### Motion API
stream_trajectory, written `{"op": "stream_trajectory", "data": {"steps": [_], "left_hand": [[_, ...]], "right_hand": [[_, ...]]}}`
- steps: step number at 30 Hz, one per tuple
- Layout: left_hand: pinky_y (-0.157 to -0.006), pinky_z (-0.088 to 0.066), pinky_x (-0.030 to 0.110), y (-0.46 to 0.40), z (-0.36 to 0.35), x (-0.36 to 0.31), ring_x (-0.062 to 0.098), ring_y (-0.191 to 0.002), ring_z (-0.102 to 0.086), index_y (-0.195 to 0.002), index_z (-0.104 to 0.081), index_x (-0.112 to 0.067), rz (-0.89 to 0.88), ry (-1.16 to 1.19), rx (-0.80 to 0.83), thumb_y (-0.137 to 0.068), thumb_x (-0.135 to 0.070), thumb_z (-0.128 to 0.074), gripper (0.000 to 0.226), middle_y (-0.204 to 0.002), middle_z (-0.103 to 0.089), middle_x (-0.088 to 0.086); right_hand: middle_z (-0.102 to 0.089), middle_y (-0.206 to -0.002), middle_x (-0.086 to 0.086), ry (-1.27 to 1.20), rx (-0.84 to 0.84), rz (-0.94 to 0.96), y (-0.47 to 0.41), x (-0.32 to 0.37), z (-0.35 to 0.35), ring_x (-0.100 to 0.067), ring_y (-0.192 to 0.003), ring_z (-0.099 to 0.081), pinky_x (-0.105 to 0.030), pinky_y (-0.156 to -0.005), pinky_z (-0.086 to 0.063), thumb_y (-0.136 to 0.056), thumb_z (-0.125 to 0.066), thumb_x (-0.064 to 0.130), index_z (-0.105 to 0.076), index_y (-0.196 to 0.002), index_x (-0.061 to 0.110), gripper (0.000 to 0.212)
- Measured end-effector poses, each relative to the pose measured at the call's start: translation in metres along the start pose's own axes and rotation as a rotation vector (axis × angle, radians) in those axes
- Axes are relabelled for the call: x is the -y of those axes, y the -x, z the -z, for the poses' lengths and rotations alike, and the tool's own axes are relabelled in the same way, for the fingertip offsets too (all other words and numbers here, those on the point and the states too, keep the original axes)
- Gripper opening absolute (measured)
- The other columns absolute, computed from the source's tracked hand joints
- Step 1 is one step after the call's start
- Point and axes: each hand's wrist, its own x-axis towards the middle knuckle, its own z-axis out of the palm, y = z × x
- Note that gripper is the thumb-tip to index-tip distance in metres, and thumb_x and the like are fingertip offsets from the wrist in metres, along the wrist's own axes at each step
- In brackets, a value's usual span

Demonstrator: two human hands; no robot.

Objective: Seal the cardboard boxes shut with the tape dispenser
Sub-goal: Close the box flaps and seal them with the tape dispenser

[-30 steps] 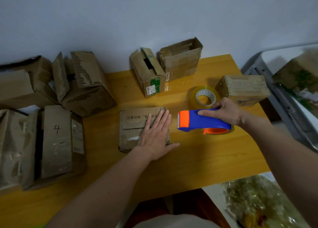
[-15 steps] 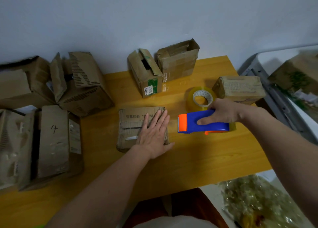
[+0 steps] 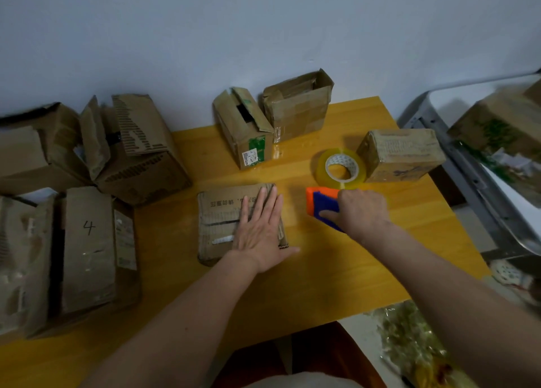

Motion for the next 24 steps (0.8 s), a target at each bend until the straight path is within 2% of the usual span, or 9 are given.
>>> {"op": "stream_trajectory", "data": {"steps": [2,6,8,12,13,16,18,21,24], "left_hand": [[-0.114,0.020,0.048,0.003,0.004,-0.001,0.019,-0.136,0.042,-0.143,0.035,-0.013,0.006,0.023,0.009,-0.066,-0.093,-0.032,0.130,-0.149,0.043,0.005],[-0.116,0.019,0.040,0.030,0.010,0.015,0.014,-0.138,0.038,-0.144,0.033,-0.015,0.076,0.154,-0.082,-0.063,-0.096,-0.025,0.129,-0.150,0.042,0.002],[-0.114,0.017,0.036,0.050,0.009,0.029,0.012,-0.139,0.035,-0.147,0.029,-0.019,0.222,0.323,-0.131,-0.071,-0.088,-0.030,0.119,-0.151,0.039,-0.002],[-0.117,0.003,0.035,0.074,0.004,0.061,0.014,-0.144,0.021,-0.151,0.016,-0.018,0.574,0.710,-0.204,-0.090,-0.055,-0.048,0.096,-0.157,0.027,-0.003],[-0.118,-0.001,0.038,0.076,0.004,0.066,0.017,-0.147,0.015,-0.152,0.013,-0.018,0.629,0.801,-0.187,-0.094,-0.050,-0.047,0.089,-0.159,0.022,-0.002],[-0.119,-0.014,0.045,0.073,0.007,0.072,0.024,-0.148,-0.007,-0.154,0.001,-0.021,0.751,1.089,-0.157,-0.103,-0.038,-0.035,0.065,-0.162,-0.001,0.003],[-0.117,-0.020,0.048,0.070,0.012,0.070,0.026,-0.146,-0.016,-0.154,-0.004,-0.024,0.759,1.200,-0.178,-0.105,-0.032,-0.029,0.056,-0.161,-0.010,0.003],[-0.115,-0.025,0.049,0.067,0.018,0.068,0.025,-0.144,-0.023,-0.154,-0.009,-0.028,0.753,1.305,-0.194,-0.106,-0.024,-0.027,0.052,-0.160,-0.018,0.002],[-0.115,-0.028,0.048,0.063,0.020,0.070,0.025,-0.141,-0.029,-0.154,-0.012,-0.029,0.750,1.352,-0.121,-0.105,-0.020,-0.028,0.052,-0.157,-0.026,0.001]], "right_hand": [[-0.066,-0.087,-0.002,-0.089,-0.065,-0.045,0.004,0.013,-0.020,-0.022,-0.080,-0.063,-0.032,-0.067,-0.041,-0.091,-0.048,0.058,-0.055,-0.096,0.017,0.042],[-0.059,-0.119,-0.009,-0.110,0.033,-0.121,0.014,0.041,-0.067,-0.028,-0.112,-0.054,-0.038,-0.090,-0.040,-0.098,-0.041,0.045,-0.048,-0.118,0.011,0.040],[-0.055,-0.123,-0.009,-0.120,0.100,-0.130,0.021,0.044,-0.084,-0.028,-0.116,-0.050,-0.037,-0.091,-0.040,-0.099,-0.039,0.044,-0.045,-0.120,0.011,0.040],[-0.054,-0.124,-0.012,-0.245,0.170,-0.139,0.024,0.051,-0.093,-0.028,-0.119,-0.048,-0.036,-0.095,-0.039,-0.098,-0.042,0.045,-0.045,-0.122,0.007,0.045],[-0.053,-0.123,-0.014,-0.303,0.094,-0.163,0.024,0.053,-0.088,-0.030,-0.117,-0.047,-0.037,-0.096,-0.038,-0.098,-0.044,0.042,-0.045,-0.123,0.005,0.045],[-0.051,-0.115,-0.020,-0.676,-0.389,-0.099,0.028,0.070,-0.060,-0.033,-0.109,-0.047,-0.040,-0.093,-0.041,-0.096,-0.050,0.016,-0.046,-0.125,-0.004,0.035],[-0.047,-0.123,-0.021,-0.869,-0.488,0.034,0.032,0.095,-0.040,-0.030,-0.115,-0.045,-0.035,-0.099,-0.038,-0.095,-0.048,0.005,-0.040,-0.132,-0.005,0.039],[-0.034,-0.143,-0.018,-0.979,-0.245,0.037,0.030,0.130,-0.032,-0.028,-0.133,-0.033,-0.027,-0.108,-0.026,-0.099,-0.039,0.013,-0.025,-0.143,-0.002,0.048],[-0.042,-0.133,-0.015,-0.986,-0.128,0.005,0.024,0.141,-0.040,-0.031,-0.123,-0.043,-0.035,-0.099,-0.037,-0.099,-0.040,0.018,-0.031,-0.135,0.003,0.040]]}}
